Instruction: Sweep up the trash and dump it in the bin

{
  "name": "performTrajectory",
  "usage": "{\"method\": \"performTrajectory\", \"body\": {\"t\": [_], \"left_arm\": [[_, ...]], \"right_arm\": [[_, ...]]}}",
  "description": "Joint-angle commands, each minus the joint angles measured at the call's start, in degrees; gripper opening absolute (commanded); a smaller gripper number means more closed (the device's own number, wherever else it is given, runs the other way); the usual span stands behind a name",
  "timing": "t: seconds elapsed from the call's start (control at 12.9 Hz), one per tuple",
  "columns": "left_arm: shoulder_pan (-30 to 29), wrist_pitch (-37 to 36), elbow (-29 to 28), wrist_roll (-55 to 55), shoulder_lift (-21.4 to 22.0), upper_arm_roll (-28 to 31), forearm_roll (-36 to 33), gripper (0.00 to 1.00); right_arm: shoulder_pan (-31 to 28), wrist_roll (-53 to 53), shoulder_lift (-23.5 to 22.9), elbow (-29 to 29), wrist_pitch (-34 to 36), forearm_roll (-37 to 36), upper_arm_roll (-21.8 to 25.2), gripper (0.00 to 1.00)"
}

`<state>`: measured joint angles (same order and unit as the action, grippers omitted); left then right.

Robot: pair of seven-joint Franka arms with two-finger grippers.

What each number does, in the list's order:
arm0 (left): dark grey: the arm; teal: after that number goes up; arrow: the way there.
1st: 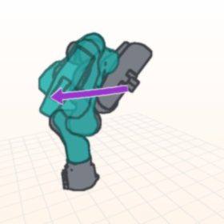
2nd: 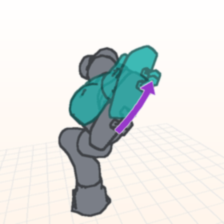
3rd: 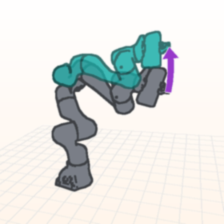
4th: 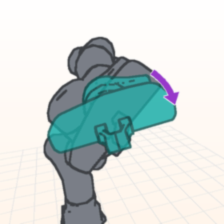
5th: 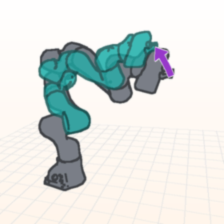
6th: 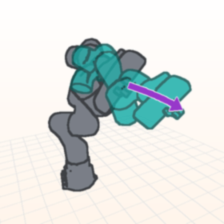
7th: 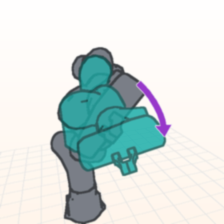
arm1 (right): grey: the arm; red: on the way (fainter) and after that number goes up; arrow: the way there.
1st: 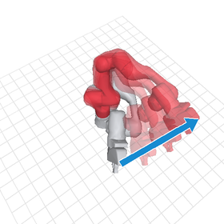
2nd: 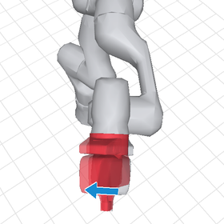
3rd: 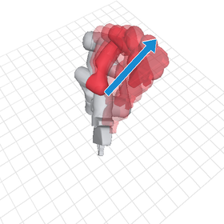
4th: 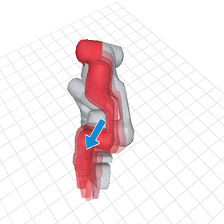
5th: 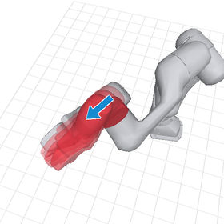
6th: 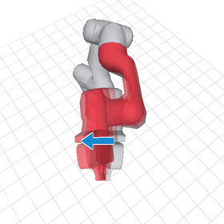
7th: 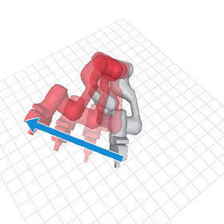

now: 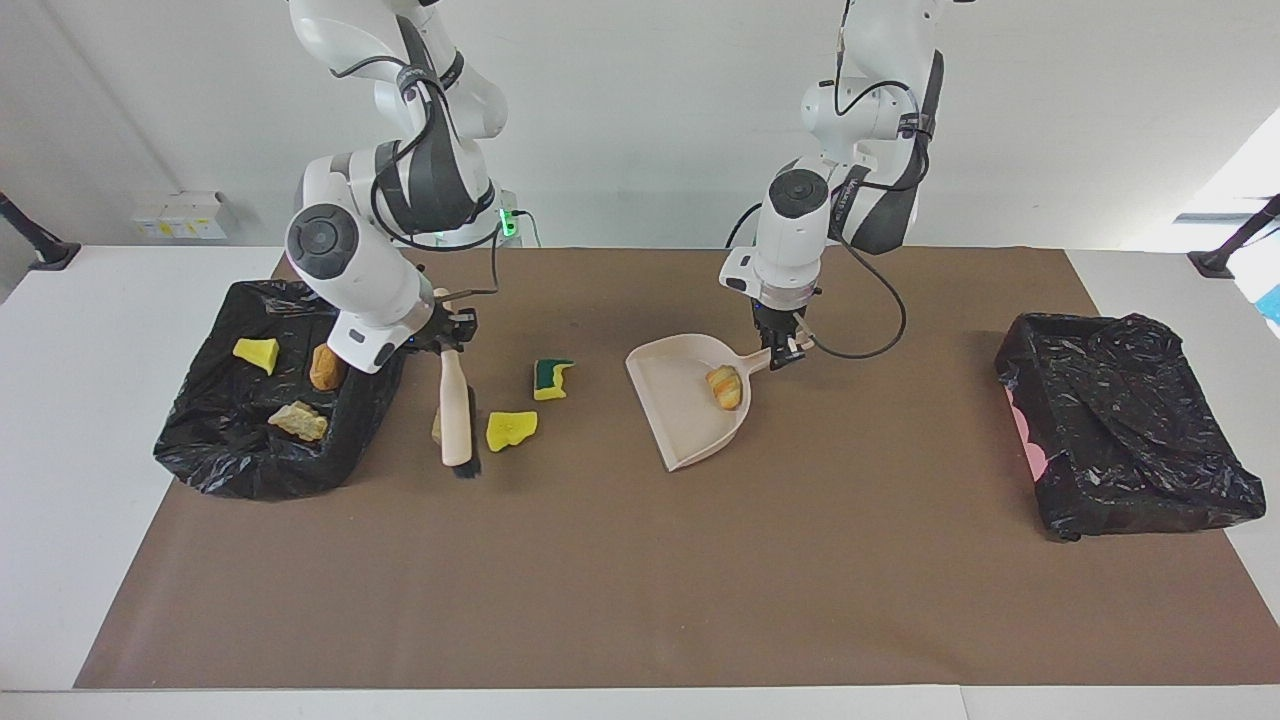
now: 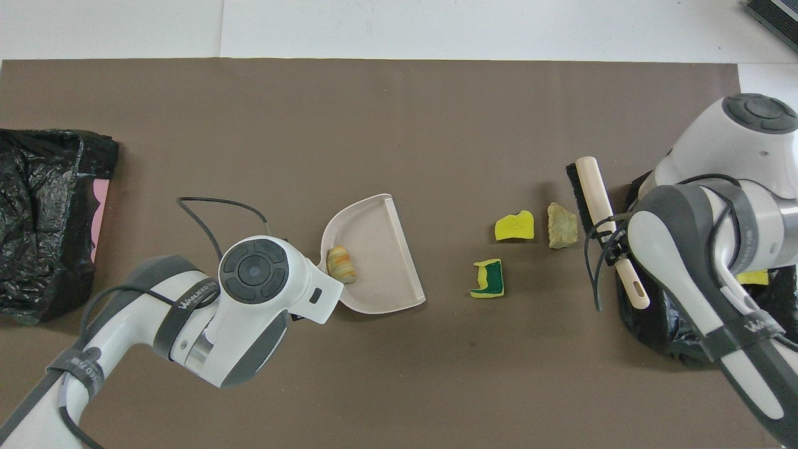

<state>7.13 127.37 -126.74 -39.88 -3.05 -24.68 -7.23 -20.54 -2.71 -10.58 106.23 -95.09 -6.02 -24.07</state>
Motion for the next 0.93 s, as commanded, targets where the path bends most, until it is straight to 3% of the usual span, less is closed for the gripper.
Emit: {"method": "performTrajectory", "body": {"t": [0.0,0.16,0.39,0.86], "left_arm": [[1.66,1.13,-1.67,-0.02,0.77,0.34,0.64,0.00],[1.66,1.22,-1.76,0.07,0.77,0.34,0.64,0.00],[1.66,1.22,-2.81,-0.02,1.21,0.34,0.64,0.00],[1.58,1.92,-2.72,-0.02,1.03,0.34,0.64,0.00]], "right_arm": [[-2.13,-0.54,8.62,13.44,-7.44,-1.89,-0.63,0.00],[-2.39,-0.45,9.52,19.43,-12.98,-1.89,-0.63,0.00],[-0.21,5.93,8.03,21.12,-15.64,-1.54,-1.15,0.00],[14.46,16.50,5.22,20.25,-18.80,4.87,-1.15,0.00]]}}
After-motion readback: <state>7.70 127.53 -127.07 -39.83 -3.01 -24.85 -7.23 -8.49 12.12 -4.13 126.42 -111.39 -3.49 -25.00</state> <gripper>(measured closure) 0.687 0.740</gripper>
